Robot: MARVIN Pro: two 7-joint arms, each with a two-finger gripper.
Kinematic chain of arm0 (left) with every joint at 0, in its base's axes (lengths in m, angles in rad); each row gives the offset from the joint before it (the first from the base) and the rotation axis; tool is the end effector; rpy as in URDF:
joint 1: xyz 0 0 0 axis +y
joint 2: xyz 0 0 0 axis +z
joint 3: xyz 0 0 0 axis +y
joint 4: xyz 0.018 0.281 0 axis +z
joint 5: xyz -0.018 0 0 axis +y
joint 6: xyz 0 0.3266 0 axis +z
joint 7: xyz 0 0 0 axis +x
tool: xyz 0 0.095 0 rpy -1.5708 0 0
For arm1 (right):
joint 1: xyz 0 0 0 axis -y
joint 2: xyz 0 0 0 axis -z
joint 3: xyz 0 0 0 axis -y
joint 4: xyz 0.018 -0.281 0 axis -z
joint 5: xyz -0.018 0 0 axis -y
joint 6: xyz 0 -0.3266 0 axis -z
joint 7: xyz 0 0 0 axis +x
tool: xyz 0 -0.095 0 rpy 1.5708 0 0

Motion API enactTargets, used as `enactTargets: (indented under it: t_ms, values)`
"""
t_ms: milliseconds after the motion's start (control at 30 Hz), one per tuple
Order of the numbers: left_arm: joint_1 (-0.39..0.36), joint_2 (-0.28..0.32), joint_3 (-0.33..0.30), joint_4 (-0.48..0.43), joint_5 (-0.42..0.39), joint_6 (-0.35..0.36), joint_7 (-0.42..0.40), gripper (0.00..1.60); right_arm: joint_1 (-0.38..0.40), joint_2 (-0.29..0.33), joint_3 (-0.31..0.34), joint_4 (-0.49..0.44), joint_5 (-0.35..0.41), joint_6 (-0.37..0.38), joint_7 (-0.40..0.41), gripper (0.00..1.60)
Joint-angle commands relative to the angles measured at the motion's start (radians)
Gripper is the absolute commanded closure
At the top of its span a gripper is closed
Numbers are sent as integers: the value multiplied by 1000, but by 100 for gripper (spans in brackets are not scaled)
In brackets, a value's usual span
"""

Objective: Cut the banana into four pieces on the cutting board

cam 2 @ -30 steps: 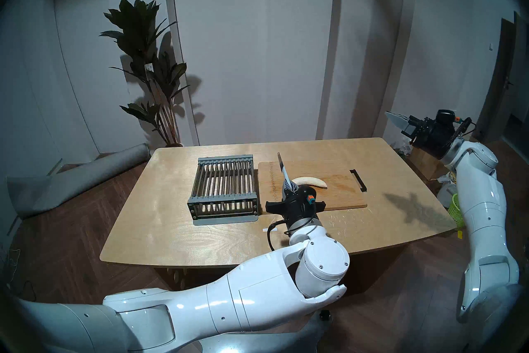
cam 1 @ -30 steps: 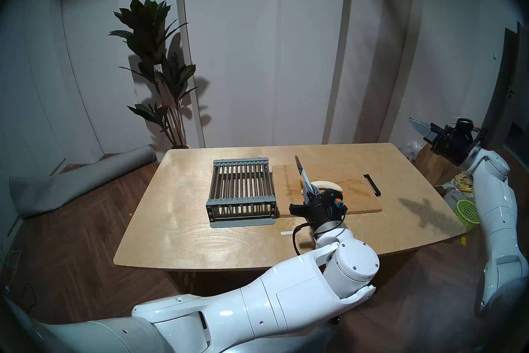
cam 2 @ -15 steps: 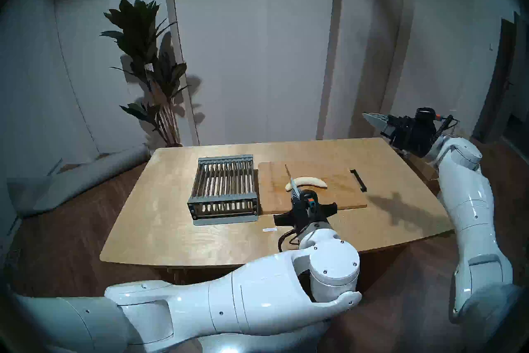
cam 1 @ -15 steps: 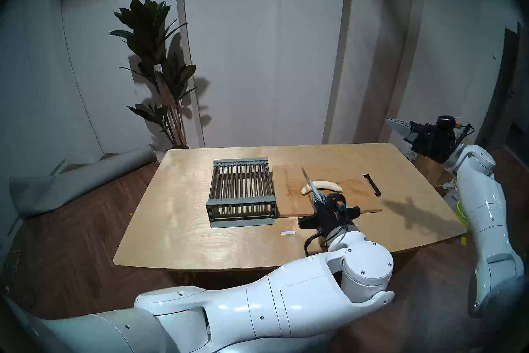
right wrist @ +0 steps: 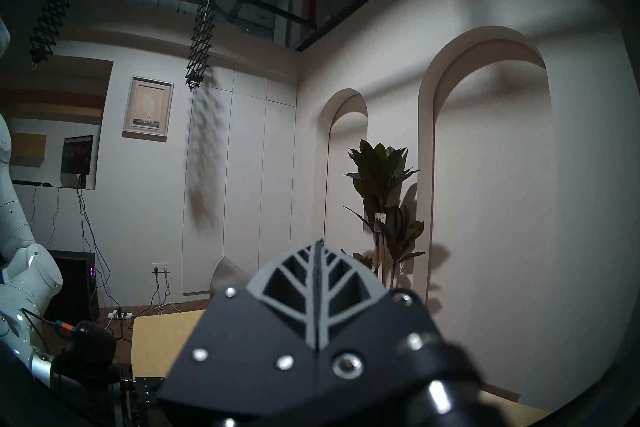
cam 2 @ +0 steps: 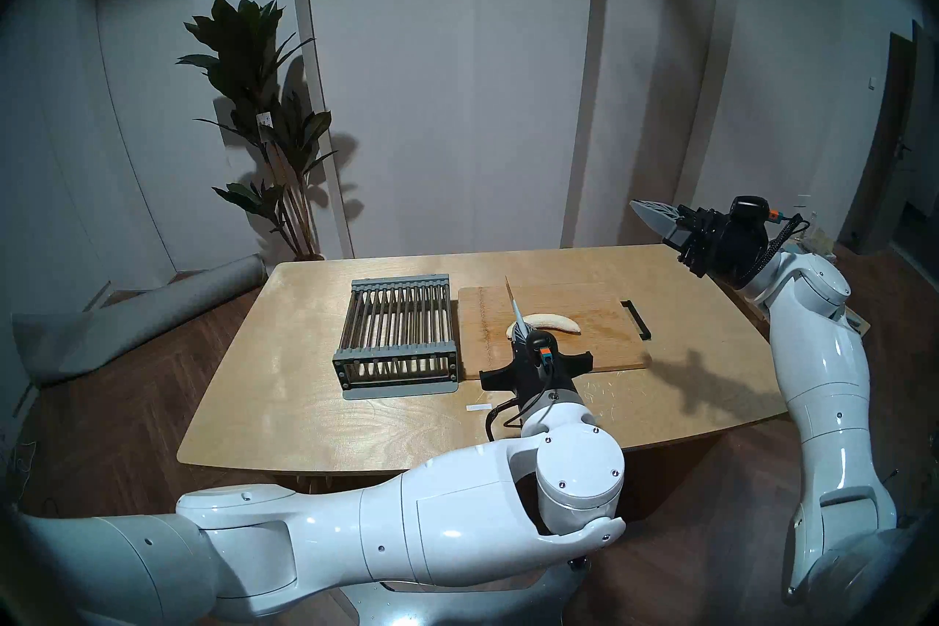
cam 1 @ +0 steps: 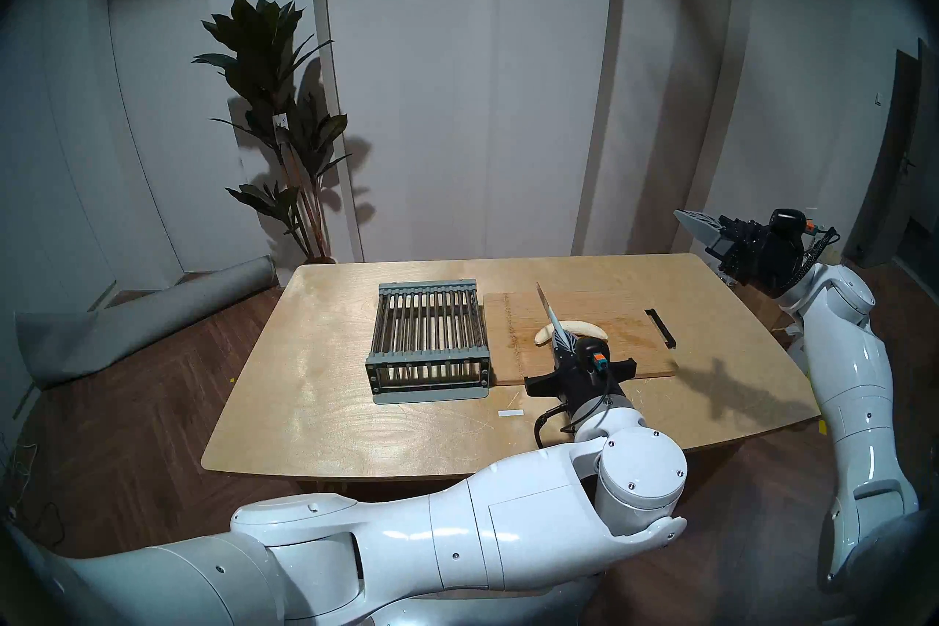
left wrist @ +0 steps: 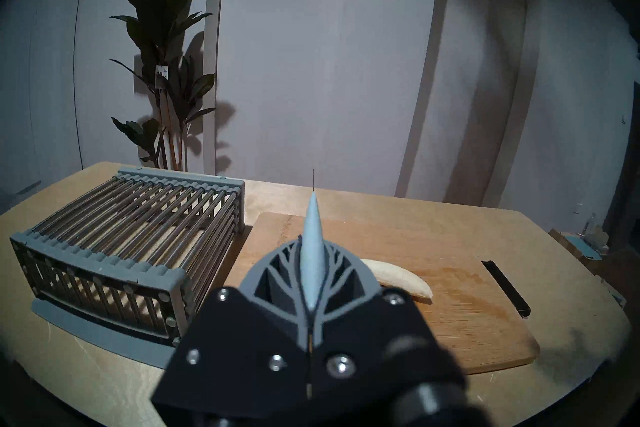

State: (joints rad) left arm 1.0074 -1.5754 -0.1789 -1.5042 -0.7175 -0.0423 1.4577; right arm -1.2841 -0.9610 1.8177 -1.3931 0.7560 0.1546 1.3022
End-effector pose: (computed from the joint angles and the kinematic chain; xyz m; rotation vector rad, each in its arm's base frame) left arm 0.3157 -0.3327 -0.2518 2.3576 0.1970 2.0273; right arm 0.4278 -0.1922 -0.1177 -1.3201 -0.8068 -1.7823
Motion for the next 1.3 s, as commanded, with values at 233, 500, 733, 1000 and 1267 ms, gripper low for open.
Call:
enactTargets:
  t_ms: [233,500,733,1000,1267]
  values:
    - [-32,12,7,1,-21,-34,-101,160,-155,-53,91,-214,5,25,-127,160]
    - [-78,-61,-33,176,-50,-75,-178,160,-170,-68,80,-215,-11,45,-186,160]
    - [-87,-81,-61,278,-70,-113,-199,160,-146,-55,57,-154,-35,36,-182,160]
    - [-64,-80,-72,283,-95,-127,-203,160,-117,-40,32,-72,-61,14,-157,160]
    - [-42,-79,-55,256,-101,-120,-194,160,-87,-26,25,-7,-80,0,-136,160]
